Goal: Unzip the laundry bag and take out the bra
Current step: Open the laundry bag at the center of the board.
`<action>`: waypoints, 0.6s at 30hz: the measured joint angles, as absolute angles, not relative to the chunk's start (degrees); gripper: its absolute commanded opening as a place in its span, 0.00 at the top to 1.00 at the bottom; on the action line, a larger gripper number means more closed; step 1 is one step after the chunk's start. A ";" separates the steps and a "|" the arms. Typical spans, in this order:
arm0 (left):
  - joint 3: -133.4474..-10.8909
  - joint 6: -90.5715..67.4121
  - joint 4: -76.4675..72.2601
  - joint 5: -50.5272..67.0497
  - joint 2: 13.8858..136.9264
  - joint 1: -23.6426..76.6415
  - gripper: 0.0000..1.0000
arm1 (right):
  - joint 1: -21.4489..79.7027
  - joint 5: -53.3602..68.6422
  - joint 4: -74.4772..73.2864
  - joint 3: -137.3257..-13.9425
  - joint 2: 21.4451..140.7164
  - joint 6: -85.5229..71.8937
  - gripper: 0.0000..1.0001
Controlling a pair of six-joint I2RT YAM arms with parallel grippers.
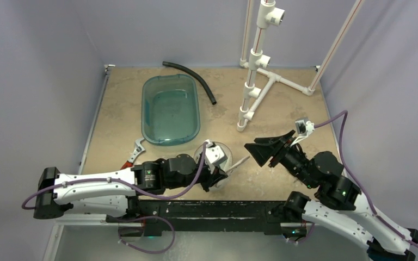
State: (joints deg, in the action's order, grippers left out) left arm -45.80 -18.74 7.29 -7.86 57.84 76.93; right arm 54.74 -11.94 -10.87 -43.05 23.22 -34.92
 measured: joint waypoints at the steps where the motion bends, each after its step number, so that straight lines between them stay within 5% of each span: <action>1: -46.30 -18.15 7.33 -7.97 58.61 77.91 0.94 | 54.74 -12.45 -11.35 -43.05 23.11 -34.92 0.35; 8: -49.01 -15.31 6.81 -11.42 65.25 88.31 0.62 | 54.74 -15.20 -13.89 -43.05 21.52 -34.74 0.35; 15: -48.99 -15.40 6.07 -14.02 70.08 93.91 0.45 | 54.72 -17.12 -16.69 -43.20 20.51 -34.00 0.35; 18: -48.01 -15.99 4.80 -17.74 68.53 94.00 0.23 | 54.72 -17.06 -17.61 -43.38 20.53 -33.80 0.35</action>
